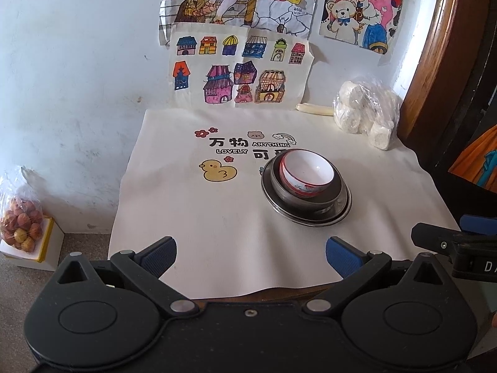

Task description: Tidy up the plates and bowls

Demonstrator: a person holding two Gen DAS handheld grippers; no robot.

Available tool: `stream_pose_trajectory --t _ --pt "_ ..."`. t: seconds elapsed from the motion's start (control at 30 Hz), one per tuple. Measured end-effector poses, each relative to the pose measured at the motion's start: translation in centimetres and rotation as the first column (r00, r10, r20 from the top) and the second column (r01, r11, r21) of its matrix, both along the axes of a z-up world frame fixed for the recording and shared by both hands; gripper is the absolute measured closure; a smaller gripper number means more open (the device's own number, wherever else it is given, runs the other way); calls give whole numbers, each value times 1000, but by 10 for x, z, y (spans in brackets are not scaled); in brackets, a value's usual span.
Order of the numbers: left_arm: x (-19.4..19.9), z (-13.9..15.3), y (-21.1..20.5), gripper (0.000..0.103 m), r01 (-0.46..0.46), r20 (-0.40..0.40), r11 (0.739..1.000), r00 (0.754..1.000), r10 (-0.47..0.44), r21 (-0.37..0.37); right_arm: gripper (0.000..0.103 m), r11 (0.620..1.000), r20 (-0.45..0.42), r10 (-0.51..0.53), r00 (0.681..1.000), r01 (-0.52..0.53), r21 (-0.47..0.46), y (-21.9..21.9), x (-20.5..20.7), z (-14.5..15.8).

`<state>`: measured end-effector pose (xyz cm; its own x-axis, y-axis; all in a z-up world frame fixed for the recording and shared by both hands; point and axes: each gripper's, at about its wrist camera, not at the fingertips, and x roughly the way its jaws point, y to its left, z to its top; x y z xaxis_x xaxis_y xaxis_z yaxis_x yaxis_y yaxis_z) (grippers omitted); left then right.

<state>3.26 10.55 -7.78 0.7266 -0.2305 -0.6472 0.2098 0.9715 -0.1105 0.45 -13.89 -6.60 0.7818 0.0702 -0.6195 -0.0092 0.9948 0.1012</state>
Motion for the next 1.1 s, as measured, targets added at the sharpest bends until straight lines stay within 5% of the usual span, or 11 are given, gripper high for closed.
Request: stream_pose_trajectory --t 1.1 --pt "13 -5 2 1 -3 -23 1000 1000 3 -4 0 1000 -28 8 1000 -8 -2 1 17 -4"
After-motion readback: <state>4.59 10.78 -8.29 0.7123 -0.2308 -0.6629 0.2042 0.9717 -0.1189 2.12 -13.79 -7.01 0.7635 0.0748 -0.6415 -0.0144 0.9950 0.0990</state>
